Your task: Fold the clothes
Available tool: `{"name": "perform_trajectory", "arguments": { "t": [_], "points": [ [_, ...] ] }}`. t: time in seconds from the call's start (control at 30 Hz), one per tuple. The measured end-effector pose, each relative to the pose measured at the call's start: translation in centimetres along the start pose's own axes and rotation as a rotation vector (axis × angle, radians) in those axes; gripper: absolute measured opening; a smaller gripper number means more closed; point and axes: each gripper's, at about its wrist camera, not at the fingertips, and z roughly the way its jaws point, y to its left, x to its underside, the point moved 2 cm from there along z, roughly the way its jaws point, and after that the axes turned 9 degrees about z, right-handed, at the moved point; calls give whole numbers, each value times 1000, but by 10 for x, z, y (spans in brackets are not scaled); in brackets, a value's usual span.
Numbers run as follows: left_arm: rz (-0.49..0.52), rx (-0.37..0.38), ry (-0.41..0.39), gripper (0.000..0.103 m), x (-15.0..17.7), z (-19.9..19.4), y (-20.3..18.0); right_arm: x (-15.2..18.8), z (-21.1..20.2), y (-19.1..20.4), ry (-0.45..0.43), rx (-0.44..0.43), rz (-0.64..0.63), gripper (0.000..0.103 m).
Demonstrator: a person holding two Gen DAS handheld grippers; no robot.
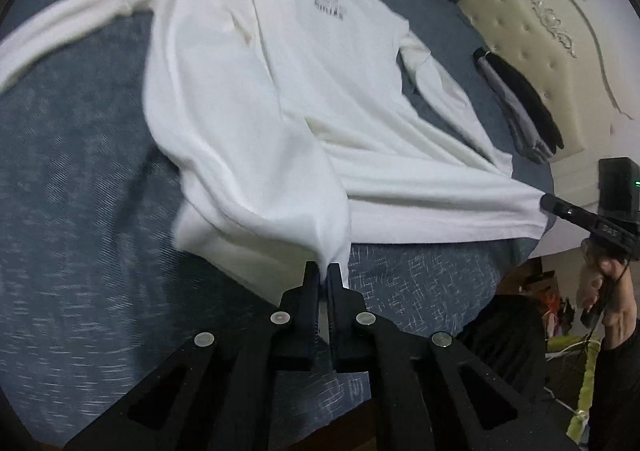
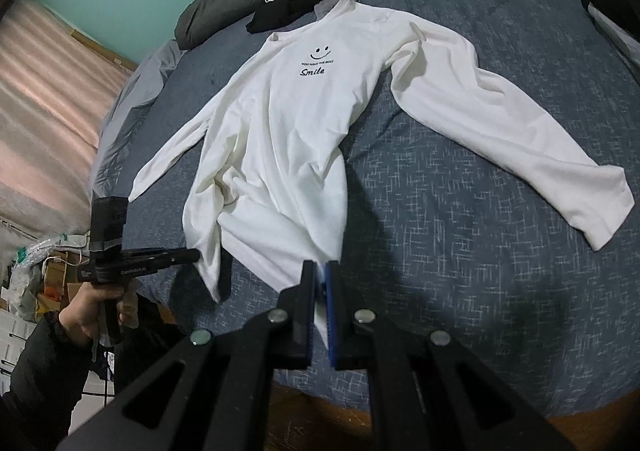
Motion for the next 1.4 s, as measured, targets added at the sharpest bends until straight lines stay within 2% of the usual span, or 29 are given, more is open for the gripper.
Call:
{"name": "perform_trajectory", "arguments": {
  "t": [0.17,0.33,0.5,0.57,0.67,0.73,0.83,0.97,1.03,1.07,1.1,1.13,1.17,1.33,1.4],
  "points": [
    [21,-48,-58,3,-6,-55,16,-7,-14,-6,-16,13,-6,4],
    [-7,-98,-100,3,-6,-109,49,-17,-43,-19,-58,24,5,4],
    [-15,-128,-100,3,-3,-129,65,-23,-69,-36,-79,61,16,4],
    [-26,-138,-83,3,0,-127,74,-25,-77,-42,-92,75,21,4],
    [-69,-135,-38,3,4,-103,88,-26,-79,-55,-89,110,40,4],
    [-91,-127,-21,3,7,-87,93,-24,-70,-64,-68,132,56,4],
    [-109,-126,4,3,12,-67,98,-15,-51,-70,-21,115,76,4],
    [-124,-130,14,5,16,-62,106,-4,-22,-73,58,134,79,4],
    [-118,-134,3,12,18,-70,108,1,-9,-76,86,154,81,7],
    [-115,-133,1,22,18,-74,109,4,-5,-77,95,164,83,16],
    [-108,-133,0,32,19,-78,111,7,-1,-77,102,170,86,34],
    [-93,-138,0,35,21,-82,111,9,3,-80,110,178,92,42],
    [-79,-144,0,35,24,-85,111,10,7,-81,117,182,99,45],
    [-25,-167,5,35,34,-88,112,14,26,-86,151,192,119,46],
    [-2,-175,12,36,34,-81,109,16,30,-86,160,201,119,49]
  ]
}}
